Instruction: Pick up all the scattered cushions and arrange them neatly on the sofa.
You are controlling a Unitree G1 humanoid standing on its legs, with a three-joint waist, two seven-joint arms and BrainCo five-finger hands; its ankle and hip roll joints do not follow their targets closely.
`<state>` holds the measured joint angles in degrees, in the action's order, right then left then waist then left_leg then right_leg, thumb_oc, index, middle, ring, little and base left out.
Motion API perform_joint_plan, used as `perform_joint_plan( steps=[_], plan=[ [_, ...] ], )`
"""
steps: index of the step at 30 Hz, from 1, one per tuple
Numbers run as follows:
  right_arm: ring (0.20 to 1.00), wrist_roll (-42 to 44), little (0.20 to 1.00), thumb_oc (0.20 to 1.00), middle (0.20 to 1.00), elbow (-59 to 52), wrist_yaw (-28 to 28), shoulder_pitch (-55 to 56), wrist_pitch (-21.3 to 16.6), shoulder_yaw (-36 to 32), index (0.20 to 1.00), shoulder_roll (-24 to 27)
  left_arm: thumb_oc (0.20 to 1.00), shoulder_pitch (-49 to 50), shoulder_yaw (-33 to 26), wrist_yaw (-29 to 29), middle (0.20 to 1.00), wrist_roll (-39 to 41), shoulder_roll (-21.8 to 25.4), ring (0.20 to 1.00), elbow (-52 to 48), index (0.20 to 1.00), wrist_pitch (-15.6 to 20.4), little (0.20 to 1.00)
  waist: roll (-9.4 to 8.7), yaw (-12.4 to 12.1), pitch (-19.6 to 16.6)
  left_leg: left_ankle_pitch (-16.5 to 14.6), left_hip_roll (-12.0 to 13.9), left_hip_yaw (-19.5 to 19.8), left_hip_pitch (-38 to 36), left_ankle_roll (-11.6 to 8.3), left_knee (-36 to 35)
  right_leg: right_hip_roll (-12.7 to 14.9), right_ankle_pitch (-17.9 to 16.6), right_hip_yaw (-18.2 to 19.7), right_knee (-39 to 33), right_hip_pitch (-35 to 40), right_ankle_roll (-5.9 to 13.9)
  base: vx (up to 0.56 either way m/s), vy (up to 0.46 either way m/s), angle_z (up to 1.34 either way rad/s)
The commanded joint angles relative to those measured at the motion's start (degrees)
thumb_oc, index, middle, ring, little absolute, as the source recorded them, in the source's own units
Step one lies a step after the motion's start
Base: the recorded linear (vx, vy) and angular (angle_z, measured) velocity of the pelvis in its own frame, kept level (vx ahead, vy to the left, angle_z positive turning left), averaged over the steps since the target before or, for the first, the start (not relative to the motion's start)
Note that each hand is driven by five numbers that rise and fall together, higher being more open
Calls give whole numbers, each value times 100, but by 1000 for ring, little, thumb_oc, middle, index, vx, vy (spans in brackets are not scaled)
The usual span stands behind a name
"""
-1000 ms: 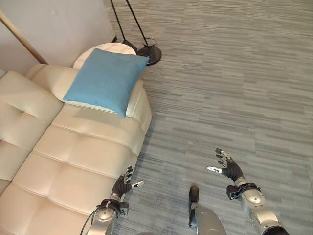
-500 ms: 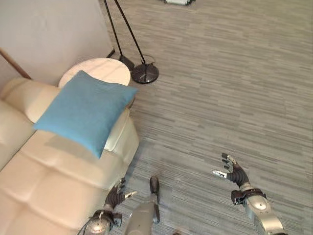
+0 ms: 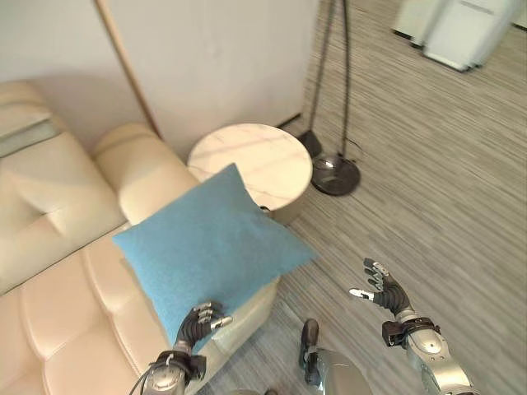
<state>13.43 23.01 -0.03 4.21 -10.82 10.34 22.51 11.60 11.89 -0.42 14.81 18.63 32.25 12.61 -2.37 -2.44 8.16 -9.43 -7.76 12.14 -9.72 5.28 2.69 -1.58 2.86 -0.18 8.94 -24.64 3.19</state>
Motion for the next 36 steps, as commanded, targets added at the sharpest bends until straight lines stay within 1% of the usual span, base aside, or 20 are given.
perform_joint_plan(
  steps=[1,2,4,6,7,9,10,11,12,13,14,17,18,20,22,28,33,34,35,36],
  plan=[
    [1000,30,1000,1000,1000,-205,-58,-41,-220,-183,1000,81,1000,-358,-36,56,1000,-70,257,1000,-352,1000,335,1000,-153,134,162,392,-86,285,1086,-499,342,341,-271,-177,-449,1494,376,176,-293,270],
    [1000,55,1000,1000,1000,-212,-52,-9,-225,-184,1000,122,1000,-337,-50,58,1000,-6,224,1000,-321,1000,338,1000,-147,122,108,341,-57,295,1168,-615,460,404,-307,-351,-631,1667,333,134,-248,227],
    [1000,65,1000,1000,1000,-227,-41,11,-231,-180,1000,142,1000,-304,-73,76,1000,27,217,1000,-327,1000,339,1000,-143,128,87,297,-32,269,1200,-627,512,415,-306,-427,-710,1761,321,85,-122,101],
    [1000,78,1000,1000,1000,-273,-15,56,-231,-192,1000,169,1000,-256,-130,72,1000,55,215,1000,-315,1000,328,1000,-157,103,49,270,53,155,1266,-688,573,433,-258,-617,-828,1954,277,93,-125,45],
    [1000,77,1000,1000,1000,-303,-24,77,-242,-215,1000,211,1000,-249,-162,55,1000,87,214,1000,-319,1000,329,1000,-170,74,56,291,148,-16,1360,-742,627,463,-194,-786,-910,2086,241,72,-112,24],
    [1000,68,1000,1000,1000,-327,-44,99,-239,-257,1000,254,1000,-239,-194,48,1000,104,219,1000,-345,1000,329,1000,-194,71,71,319,279,-274,1455,-769,665,490,-123,-955,-976,2210,199,43,-68,23],
    [1000,68,1000,1000,1000,-326,-44,99,-240,-257,1000,254,1000,-239,-194,48,1000,105,219,1000,-346,1000,328,1000,-193,72,73,314,280,-273,1456,-770,672,489,-123,-957,-979,2215,199,20,-27,30],
    [1000,73,1000,1000,1000,-331,-64,101,-262,-277,1000,259,1000,-257,-211,26,1000,110,230,1000,-353,1000,328,1000,-218,86,90,327,351,-489,1538,-786,738,525,-102,-1045,-1003,2254,186,19,-26,24],
    [1000,74,1000,1000,1000,-334,-89,114,-269,-328,1000,276,1000,-286,-230,6,1000,109,233,1000,-370,1000,331,1000,-238,129,85,340,521,-891,1581,-816,722,552,-67,-1157,-1037,2299,180,37,-36,-1],
    [1000,63,1000,1000,1000,-334,-127,108,-268,-365,1000,288,1000,-285,-237,3,1000,111,238,1000,-418,1000,326,1000,-250,156,70,348,666,-1222,1588,-805,688,570,-44,-1258,-1077,2339,175,40,-31,4],
    [1000,66,1000,1000,1000,-325,-159,99,-265,-395,1000,295,1000,-311,-247,-2,1000,107,260,1000,-437,1000,327,1000,-265,180,65,369,804,-1469,1597,-815,693,585,-31,-1346,-1099,2375,159,40,-21,53],
    [1000,106,1000,1000,1000,-304,-234,121,-271,-523,1000,339,1000,-395,-264,-32,1000,114,314,1000,-413,1000,331,1000,-329,258,31,475,1146,-1961,1603,-868,684,675,17,-1623,-1077,2435,131,54,-2,121],
    [1000,115,1000,1000,1000,-283,-248,124,-267,-547,1000,352,1000,-411,-260,-25,1000,128,327,1000,-411,1000,333,1000,-328,259,38,472,1200,-2008,1562,-893,673,677,42,-1689,-1071,2487,123,89,28,73],
    [1000,65,1000,1000,1000,-242,-238,157,-224,-604,1000,395,1000,-346,-288,16,1000,84,391,1000,-402,1000,300,1000,-307,278,-105,520,1222,-2040,1337,-905,276,658,101,-1845,-1030,2573,128,152,54,50],
    [1000,39,1000,1000,1000,-204,-243,134,-207,-578,1000,412,1000,-322,-306,13,1000,82,420,1000,-399,1000,291,1000,-317,266,-125,531,1196,-2009,1307,-898,230,661,107,-1845,-1019,2584,132,93,52,26],
    [1000,143,1000,1000,1000,42,-116,-118,-78,-335,1000,409,1000,-221,-566,0,1000,220,601,1000,-433,1000,269,1000,-380,49,-197,569,1041,-1936,1133,-818,-82,711,102,-1884,-1011,2662,181,69,68,7],
    [1000,350,1000,1000,1000,521,27,-427,34,56,1000,293,1000,-412,-855,-162,1000,554,652,1000,-181,1000,319,1000,-430,-189,-199,635,951,-1800,1123,-802,-285,752,72,-1985,-1074,2651,220,31,37,11],
    [1000,350,1000,1000,1000,521,27,-427,34,56,1000,293,1000,-412,-855,-162,1000,554,652,1000,-181,1000,319,1000,-430,-189,-199,635,951,-1800,1123,-802,-285,752,72,-1985,-1074,2651,220,-12,42,10],
    [1000,447,1000,1000,1000,823,59,-728,80,331,1000,182,1000,-746,-891,-310,1000,645,675,1000,214,1000,356,1000,-440,-268,-146,675,913,-1734,1188,-796,-330,772,43,-2007,-1091,2577,237,-40,43,7],
    [1000,463,1000,1000,1000,912,59,-881,85,449,1000,151,1000,-912,-858,-360,1000,663,693,1000,394,1000,370,1000,-434,-282,-111,689,904,-1721,1229,-791,-334,772,31,-1989,-1081,2526,243,-40,43,6]
  ],
)
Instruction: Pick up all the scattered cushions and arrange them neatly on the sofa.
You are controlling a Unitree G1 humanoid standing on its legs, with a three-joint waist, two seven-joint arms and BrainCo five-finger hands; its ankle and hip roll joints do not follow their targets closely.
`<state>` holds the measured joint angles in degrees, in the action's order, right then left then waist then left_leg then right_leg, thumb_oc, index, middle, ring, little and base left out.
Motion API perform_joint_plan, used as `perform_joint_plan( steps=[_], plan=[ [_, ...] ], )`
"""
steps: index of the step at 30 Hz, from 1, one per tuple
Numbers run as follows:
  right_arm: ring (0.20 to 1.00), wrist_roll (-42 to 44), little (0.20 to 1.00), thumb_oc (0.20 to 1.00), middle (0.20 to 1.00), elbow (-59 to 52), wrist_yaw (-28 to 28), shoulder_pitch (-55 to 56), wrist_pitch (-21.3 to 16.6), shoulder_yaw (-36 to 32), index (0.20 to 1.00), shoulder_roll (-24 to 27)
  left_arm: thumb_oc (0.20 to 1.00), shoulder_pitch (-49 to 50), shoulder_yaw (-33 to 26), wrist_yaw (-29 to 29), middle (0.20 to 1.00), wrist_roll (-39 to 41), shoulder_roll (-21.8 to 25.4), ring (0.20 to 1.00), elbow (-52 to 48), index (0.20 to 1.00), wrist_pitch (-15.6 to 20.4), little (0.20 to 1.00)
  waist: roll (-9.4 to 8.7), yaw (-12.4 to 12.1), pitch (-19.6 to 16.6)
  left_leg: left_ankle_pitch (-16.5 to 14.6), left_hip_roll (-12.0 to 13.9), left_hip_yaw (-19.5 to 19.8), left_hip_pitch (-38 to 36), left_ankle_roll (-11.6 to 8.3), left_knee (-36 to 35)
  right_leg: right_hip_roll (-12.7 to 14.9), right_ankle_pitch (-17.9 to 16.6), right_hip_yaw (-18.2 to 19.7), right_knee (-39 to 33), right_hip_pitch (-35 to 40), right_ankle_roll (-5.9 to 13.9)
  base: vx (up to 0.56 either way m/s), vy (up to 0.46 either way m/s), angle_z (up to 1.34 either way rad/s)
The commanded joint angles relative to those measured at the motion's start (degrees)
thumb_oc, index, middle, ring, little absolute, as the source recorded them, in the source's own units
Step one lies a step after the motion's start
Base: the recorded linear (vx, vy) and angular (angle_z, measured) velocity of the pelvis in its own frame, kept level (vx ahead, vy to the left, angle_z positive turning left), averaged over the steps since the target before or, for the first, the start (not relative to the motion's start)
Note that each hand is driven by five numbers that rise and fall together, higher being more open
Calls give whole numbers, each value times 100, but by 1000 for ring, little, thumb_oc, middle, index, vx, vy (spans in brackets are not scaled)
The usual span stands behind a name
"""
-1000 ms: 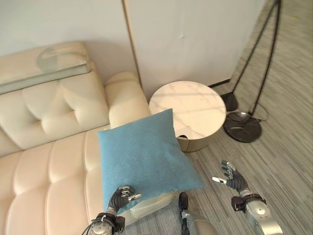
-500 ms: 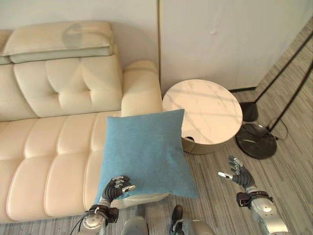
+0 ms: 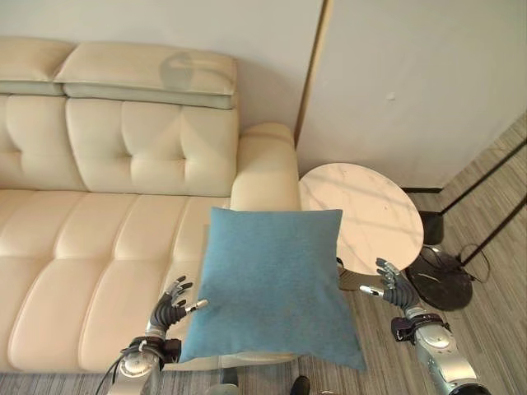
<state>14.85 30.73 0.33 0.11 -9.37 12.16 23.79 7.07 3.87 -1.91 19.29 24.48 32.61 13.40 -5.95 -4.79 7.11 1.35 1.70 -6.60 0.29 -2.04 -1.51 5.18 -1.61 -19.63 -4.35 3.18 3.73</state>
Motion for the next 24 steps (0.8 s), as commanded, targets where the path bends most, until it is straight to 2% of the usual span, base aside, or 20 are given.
perform_joint_plan(
  steps=[1,7,10,14,15,16,17,18,20,21,22,24],
  plan=[
    [1000,321,1000,1000,1000,143,23,-476,-62,267,1000,22,1000,-463,-56,-210,1000,216,109,1000,363,1000,293,1000,-76,-47,-4,-389,-43,153,230,-58,87,97,478,-44,250,-257,189,-62,25,4],
    [1000,434,1000,1000,1000,413,-40,-1450,-56,991,1000,-389,1000,-1498,408,-475,1000,297,10,1000,1339,1000,336,1000,-11,-5,463,-269,-41,118,785,-38,175,136,345,158,420,-941,186,-172,48,-2],
    [1000,576,1000,1000,1000,480,-126,-2206,-77,1512,1000,-816,1000,-2295,832,-602,1000,409,-222,1000,1858,1000,338,1000,27,91,789,-147,-16,47,1263,-37,293,167,208,324,566,-1484,167,-221,87,-18],
    [1000,769,1000,1000,1000,448,-220,-2757,-138,1933,1000,-1175,1000,-2999,1219,-752,1000,533,-468,1000,2029,1000,360,1000,38,154,1023,-55,11,48,1520,-67,356,203,131,371,619,-1746,175,-143,53,-19],
    [485,853,485,485,485,447,-267,-2940,-176,2080,485,-1301,1000,-3264,1384,-813,1000,623,-580,1000,2029,1000,381,1000,38,173,1080,-16,13,61,1574,-80,348,206,107,381,624,-1799,181,-113,33,-6],
    [200,927,200,200,200,440,-362,-3214,-228,2294,200,-1458,1000,-3612,1665,-929,1000,652,-729,1000,1885,1000,444,1000,29,211,1153,38,25,73,1606,-99,316,212,71,394,611,-1839,198,-74,19,-2],
    [200,927,200,200,200,441,-362,-3215,-228,2294,200,-1458,542,-3613,1665,-930,542,652,-729,542,1885,542,443,542,29,211,1155,38,25,73,1604,-99,316,212,71,394,611,-1837,198,-61,10,-3],
    [200,985,200,200,200,382,-381,-3305,-270,2360,200,-1512,200,-3723,1789,-964,200,681,-793,200,1702,200,490,200,25,213,1193,66,40,78,1616,-112,285,215,56,393,597,-1860,210,-37,-1,-1],
    [200,1034,200,200,200,81,-451,-3402,-378,2398,200,-1499,200,-3801,2010,-1064,200,700,-853,200,808,200,667,200,-1,227,1215,105,49,69,1585,-130,186,211,1,429,518,-1842,244,-46,3,1],
    [200,1034,200,200,200,80,-452,-3401,-378,2398,200,-1499,200,-3800,2010,-1065,200,700,-853,200,806,200,666,200,-1,226,1215,106,49,68,1584,-130,185,210,1,429,517,-1841,244,-33,8,0],
    [200,957,200,200,200,-203,-481,-3342,-429,2368,200,-1394,200,-3700,2052,-1074,200,649,-804,200,140,200,760,200,-17,244,1196,107,46,46,1539,-128,132,201,-21,460,481,-1825,262,0,0,0],
    [200,904,200,200,200,-573,-465,-3235,-476,2304,200,-1269,200,-3549,2053,-1048,200,623,-744,200,-461,200,811,200,-26,262,1157,88,40,17,1474,-112,79,195,-26,494,461,-1796,273,0,0,0]
  ],
)
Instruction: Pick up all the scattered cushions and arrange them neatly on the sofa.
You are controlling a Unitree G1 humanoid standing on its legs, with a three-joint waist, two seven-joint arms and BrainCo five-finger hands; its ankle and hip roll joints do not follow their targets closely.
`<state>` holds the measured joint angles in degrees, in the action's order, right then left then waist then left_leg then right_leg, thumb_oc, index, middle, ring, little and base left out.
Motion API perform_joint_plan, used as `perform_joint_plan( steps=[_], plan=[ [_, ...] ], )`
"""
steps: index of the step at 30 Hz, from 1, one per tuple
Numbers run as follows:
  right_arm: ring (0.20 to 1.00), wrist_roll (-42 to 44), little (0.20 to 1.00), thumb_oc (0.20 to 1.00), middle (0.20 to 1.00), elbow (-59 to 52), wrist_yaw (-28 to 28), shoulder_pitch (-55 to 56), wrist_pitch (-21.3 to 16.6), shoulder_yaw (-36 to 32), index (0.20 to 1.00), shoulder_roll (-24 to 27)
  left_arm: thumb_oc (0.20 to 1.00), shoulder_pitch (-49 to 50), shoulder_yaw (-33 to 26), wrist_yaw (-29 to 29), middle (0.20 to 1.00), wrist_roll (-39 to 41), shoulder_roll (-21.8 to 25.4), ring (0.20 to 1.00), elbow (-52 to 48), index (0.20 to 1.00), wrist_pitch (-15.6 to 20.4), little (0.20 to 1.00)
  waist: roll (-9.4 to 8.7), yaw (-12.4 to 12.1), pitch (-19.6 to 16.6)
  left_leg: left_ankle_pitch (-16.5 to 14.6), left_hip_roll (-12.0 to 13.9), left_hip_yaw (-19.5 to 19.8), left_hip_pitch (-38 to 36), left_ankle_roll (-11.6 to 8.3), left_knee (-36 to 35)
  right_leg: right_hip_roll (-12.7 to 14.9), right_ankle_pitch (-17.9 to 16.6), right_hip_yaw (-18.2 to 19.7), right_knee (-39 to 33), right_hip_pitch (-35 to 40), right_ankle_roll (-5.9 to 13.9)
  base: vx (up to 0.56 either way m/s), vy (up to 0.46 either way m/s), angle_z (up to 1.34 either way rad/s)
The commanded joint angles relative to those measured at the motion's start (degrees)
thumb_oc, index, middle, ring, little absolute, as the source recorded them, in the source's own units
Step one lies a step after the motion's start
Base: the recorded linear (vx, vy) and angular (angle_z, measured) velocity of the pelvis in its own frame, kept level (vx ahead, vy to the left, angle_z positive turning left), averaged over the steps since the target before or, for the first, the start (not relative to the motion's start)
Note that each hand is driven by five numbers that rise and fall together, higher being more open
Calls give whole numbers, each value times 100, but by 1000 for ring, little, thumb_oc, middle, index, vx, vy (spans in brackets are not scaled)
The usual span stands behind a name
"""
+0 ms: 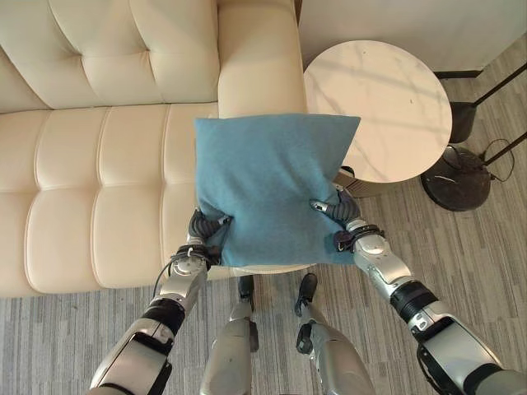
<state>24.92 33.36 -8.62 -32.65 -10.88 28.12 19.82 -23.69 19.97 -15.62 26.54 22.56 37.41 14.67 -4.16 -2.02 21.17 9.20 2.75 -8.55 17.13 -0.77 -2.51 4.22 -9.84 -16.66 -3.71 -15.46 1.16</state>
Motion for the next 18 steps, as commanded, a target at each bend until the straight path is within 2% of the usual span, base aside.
perform_joint_plan(
  steps=[1,10,11,15,18],
  plan=[
    [200,-100,200,200,200,-1022,459,117,-355,659,200,-818,200,-373,416,350,200,-143,-509,200,-1169,200,700,200,-204,-4,-278,-715,-63,192,-257,-228,164,293,795,214,389,93,536,10,36,-2],
    [200,-383,200,200,200,-3633,841,1345,-611,-92,200,-123,200,1177,-222,781,200,-258,-152,200,-3280,200,689,200,-132,167,-808,-1176,-190,-25,-949,-60,353,333,852,405,362,709,623,88,92,-16],
    [200,-348,200,200,200,-4093,926,1585,-651,-252,200,-41,200,1404,-316,856,200,-290,-27,200,-3671,200,674,200,-90,224,-957,-1203,-240,-62,-1029,-17,352,361,834,474,346,755,664,78,138,-19],
    [200,-351,200,200,200,-4871,1067,2036,-703,-485,200,33,200,1784,-546,948,200,-333,166,200,-4329,200,699,200,-1,322,-1129,-1227,-299,-104,-1278,63,221,414,827,586,526,807,772,43,144,-6],
    [200,-375,200,200,200,-5115,1073,2119,-738,-505,200,-3,200,1897,-638,823,200,-439,194,200,-4590,200,743,200,56,359,-1092,-1204,-264,-179,-1376,119,160,453,813,804,940,677,891,-105,93,-32]
  ],
)
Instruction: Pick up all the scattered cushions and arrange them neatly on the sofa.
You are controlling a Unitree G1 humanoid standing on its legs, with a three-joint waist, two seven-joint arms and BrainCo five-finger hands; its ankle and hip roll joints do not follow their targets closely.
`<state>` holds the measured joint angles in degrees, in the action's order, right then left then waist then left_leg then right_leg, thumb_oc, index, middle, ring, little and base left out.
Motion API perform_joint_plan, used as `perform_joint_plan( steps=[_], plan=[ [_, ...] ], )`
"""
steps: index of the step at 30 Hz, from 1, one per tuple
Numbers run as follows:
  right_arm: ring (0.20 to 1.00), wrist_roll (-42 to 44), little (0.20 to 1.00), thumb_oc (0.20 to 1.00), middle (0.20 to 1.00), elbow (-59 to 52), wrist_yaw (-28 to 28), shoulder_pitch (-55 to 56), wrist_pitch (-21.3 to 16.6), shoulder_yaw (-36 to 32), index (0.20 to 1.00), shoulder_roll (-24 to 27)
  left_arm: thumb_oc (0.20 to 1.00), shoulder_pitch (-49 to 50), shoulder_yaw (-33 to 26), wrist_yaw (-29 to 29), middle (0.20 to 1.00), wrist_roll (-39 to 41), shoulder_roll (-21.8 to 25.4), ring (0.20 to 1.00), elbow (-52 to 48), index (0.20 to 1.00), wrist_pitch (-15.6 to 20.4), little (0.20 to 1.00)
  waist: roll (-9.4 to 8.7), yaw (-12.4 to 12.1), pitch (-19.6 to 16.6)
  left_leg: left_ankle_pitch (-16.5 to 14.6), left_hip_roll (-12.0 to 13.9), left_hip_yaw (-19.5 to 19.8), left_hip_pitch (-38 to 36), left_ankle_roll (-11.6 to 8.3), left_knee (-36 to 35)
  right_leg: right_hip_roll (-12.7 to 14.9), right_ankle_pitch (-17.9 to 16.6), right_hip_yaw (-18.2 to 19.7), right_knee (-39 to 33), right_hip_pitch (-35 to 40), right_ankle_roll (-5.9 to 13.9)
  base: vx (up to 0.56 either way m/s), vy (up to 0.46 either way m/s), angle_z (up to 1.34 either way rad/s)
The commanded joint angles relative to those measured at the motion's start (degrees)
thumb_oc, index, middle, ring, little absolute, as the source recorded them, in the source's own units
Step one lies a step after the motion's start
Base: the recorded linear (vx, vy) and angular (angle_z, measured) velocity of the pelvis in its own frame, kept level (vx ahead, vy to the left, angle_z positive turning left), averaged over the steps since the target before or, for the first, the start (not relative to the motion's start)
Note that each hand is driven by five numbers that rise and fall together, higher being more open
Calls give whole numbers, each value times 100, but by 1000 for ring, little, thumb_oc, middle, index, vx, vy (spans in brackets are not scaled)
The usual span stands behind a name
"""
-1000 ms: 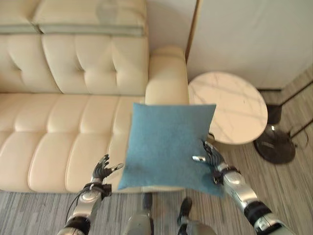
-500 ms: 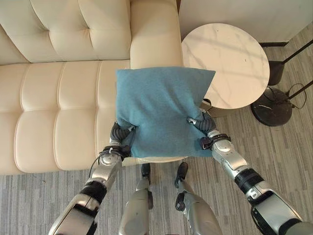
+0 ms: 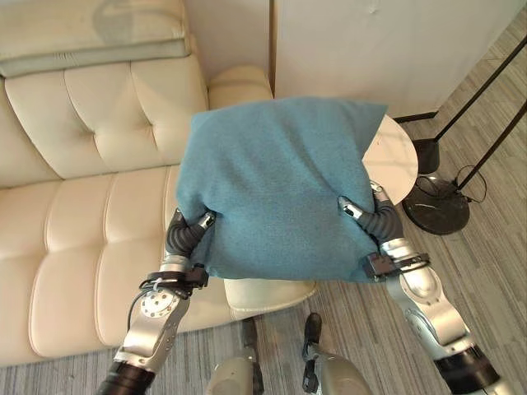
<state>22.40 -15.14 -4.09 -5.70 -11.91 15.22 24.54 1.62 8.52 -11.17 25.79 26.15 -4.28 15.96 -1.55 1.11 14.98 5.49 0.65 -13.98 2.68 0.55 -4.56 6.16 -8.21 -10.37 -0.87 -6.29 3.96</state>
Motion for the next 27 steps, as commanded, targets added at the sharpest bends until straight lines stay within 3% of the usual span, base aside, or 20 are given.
perform_joint_plan(
  steps=[1,3,4,5,6,8,11,13,16,18,27],
  plan=[
    [200,-335,200,200,200,-415,599,-546,-678,696,200,-374,200,-672,540,352,200,-440,-146,200,-579,200,640,200,-143,63,-416,-738,4,506,181,33,479,47,1007,658,1348,-273,581,-227,3,-27],
    [200,-417,200,200,200,-339,535,-499,-708,598,200,-296,200,-697,680,444,200,-404,-127,200,-569,200,620,200,-105,23,-559,-542,14,740,408,41,523,-243,1395,991,2039,-92,426,-249,-116,71],
    [200,-463,200,200,200,-320,496,-480,-722,533,200,-281,200,-689,746,490,200,-417,-97,200,-487,200,585,200,-129,-61,-696,-408,-23,893,586,-1,511,-463,1602,1189,2045,217,350,-284,-264,156],
    [200,-489,200,200,200,-350,483,-507,-707,497,200,-263,200,-650,786,560,200,-414,-76,200,-490,200,559,200,-220,-183,-728,-195,-78,1007,849,-109,518,-593,1963,1237,1461,595,135,-385,-356,145],
    [200,-438,200,200,200,-345,430,-538,-741,476,200,-226,200,-645,824,605,200,-383,-56,200,-477,200,539,200,-252,-258,-704,53,-86,1070,1222,-332,548,-731,2032,1245,799,762,-41,-400,-325,146],
    [200,-388,200,200,200,-308,380,-495,-765,391,200,-99,200,-651,907,640,200,-300,-142,200,-480,200,522,200,-127,-231,-540,285,-66,1142,1650,-652,736,-919,1906,1096,409,711,-161,-526,-249,120],
    [200,-314,200,200,200,-216,360,-319,-746,257,200,41,200,-693,972,777,200,-238,-228,200,-502,200,495,200,-145,-13,-469,-197,48,567,1488,-426,1217,-725,1688,686,390,523,-153,-378,-55,149],
    [200,-248,200,200,200,-217,438,-94,-752,159,200,25,200,-768,1073,868,200,-126,-273,200,-536,200,498,200,-300,181,-599,-929,167,427,1060,-330,1807,-422,1494,287,235,488,-96,-193,14,83],
    [200,-180,200,200,200,-226,491,107,-732,63,200,-69,200,-801,1125,893,200,-153,-270,200,-529,200,420,200,-198,365,-750,-1002,293,230,368,-381,1247,-317,1398,-110,153,486,-26,-18,184,111],
    [200,-179,200,200,200,-197,532,93,-664,165,200,-121,200,-652,1071,937,200,-217,-189,200,-575,200,350,200,-237,316,-781,-966,153,399,297,-312,989,-243,1330,-98,161,534,31,104,217,53],
    [200,-150,200,200,200,-132,634,89,-565,301,200,-237,200,-515,897,985,200,-215,-15,200,-548,200,302,200,-354,158,-816,-1080,-9,393,281,-147,952,-104,1280,61,298,495,179,34,93,4]
  ],
)
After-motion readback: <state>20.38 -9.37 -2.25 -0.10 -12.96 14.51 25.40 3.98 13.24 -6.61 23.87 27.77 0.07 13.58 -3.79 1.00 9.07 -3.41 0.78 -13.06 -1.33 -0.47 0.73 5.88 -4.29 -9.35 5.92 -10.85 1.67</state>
